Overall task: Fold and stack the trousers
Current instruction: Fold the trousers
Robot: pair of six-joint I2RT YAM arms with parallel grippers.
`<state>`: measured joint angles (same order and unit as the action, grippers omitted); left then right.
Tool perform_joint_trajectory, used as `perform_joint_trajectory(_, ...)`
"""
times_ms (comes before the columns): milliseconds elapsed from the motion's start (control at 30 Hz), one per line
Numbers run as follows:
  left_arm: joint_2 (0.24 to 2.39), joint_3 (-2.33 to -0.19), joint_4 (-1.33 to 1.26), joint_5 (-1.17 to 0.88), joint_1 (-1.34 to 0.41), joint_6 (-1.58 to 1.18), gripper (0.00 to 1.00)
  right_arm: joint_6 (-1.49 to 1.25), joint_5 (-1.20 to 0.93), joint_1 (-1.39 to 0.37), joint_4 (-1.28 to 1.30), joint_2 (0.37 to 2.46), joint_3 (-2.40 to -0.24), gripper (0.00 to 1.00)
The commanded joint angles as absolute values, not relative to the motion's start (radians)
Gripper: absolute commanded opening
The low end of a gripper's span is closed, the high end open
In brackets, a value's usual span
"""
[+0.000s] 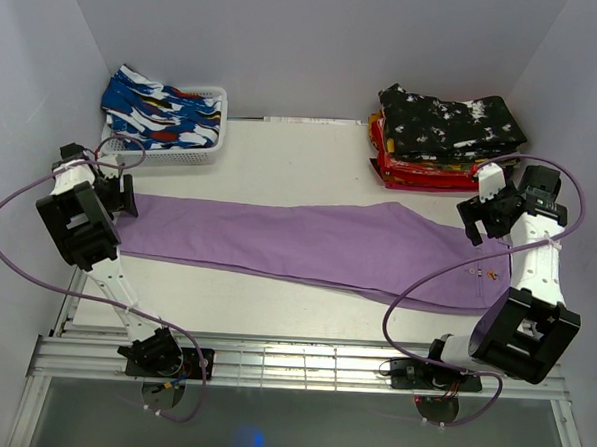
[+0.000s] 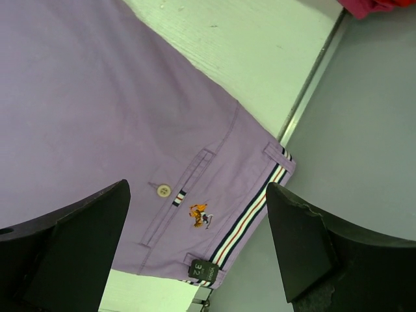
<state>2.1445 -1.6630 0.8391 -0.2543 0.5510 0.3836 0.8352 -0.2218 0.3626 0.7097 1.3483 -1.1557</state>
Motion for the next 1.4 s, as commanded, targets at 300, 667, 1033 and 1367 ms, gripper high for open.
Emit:
perform_joint_trajectory(300,2.094,-1.54,0.85,-0.273,0.552,0.414,0.74,0.879,-0.219,0.364,0.819,1.416,-1.227,0.9)
perform_joint_trajectory(667,2.025,-1.304,0.785,-0.331,0.528,0.338,0.34,0.885,-0.216,0.362,0.883,1.531,-1.154,1.0)
perform_joint_trajectory(1033,1.983,-1.623,0.925,-0.249,0.618,0.379,0.0,0.89,-0.278,0.36,0.925,1.539,-1.14,0.91)
perform_joint_trajectory(1367,1.941,-1.902,1.164,-0.31,0.583,0.548,0.0,0.92,-0.294,0.36,0.934,1.505,-1.089,0.9)
